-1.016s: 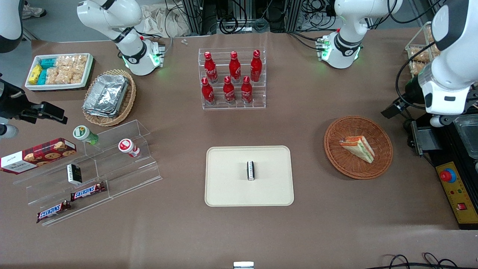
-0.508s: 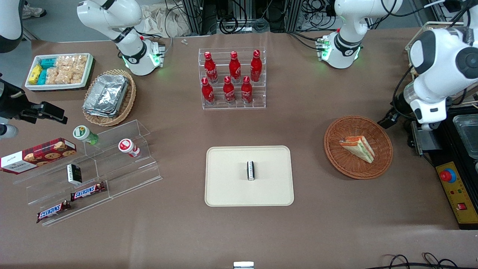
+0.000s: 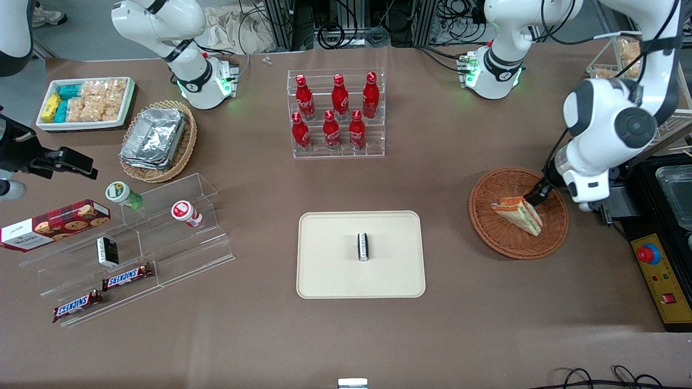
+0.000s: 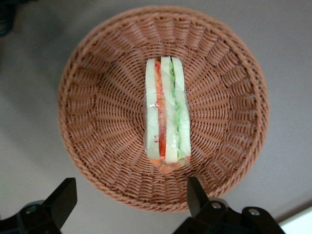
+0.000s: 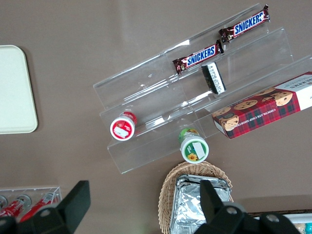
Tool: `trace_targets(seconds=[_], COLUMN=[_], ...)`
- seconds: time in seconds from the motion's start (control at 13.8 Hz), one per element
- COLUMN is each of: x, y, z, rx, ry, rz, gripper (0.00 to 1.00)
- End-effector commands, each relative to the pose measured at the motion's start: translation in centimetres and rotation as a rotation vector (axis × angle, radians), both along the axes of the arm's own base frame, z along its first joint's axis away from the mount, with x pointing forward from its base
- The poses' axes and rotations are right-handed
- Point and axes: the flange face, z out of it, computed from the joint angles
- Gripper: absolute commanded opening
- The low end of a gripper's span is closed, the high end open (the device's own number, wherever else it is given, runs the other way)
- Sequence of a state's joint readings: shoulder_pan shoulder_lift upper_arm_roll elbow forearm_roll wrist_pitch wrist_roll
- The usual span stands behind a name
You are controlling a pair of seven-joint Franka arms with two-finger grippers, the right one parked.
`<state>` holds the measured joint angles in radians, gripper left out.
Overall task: Place sandwich from basket to tray
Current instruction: 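Lower the left gripper onto the wrapped sandwich and close on it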
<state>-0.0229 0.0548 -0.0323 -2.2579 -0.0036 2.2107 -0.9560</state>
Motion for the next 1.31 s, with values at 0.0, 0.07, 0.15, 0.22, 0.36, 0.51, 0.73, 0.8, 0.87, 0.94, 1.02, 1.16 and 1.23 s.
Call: trace_targets(seconds=[0.0, 0.07, 0.15, 0.22, 0.36, 0.51, 0.73, 0.8, 0.87, 0.94, 1.02, 1.16, 1.23], x=[0.6, 0.7, 0.8, 0.8, 0.9, 1.2, 1.3, 1.3, 1.4, 1.5, 1.6, 1.6, 1.7], y=[-0.1, -0.1, -0.1, -0.1, 0.0, 0.0, 0.1, 0.1, 0.1, 0.2, 0.2, 0.1, 0.1], z=[-2.8, -3.6, -4.5, -4.9, -6.1, -6.9, -6.4, -6.7, -6.8, -7.3, -8.1, -9.0, -9.3], rx=[0.0, 0.005, 0.006, 0.007, 0.012, 0.01, 0.01, 0.01, 0.009, 0.008, 0.008, 0.007, 0.006], ry=[-0.001, 0.002, 0.005, 0.007, 0.015, -0.003, -0.009, -0.009, -0.02, -0.027, -0.023, -0.027, -0.033], rz=[0.016, 0.011, 0.01, 0.009, 0.006, 0.01, 0.015, 0.015, 0.015, 0.016, 0.016, 0.016, 0.016], gripper=[1.0, 1.0, 1.0, 1.0, 1.0, 1.0, 1.0, 1.0, 1.0, 1.0, 1.0, 1.0, 1.0])
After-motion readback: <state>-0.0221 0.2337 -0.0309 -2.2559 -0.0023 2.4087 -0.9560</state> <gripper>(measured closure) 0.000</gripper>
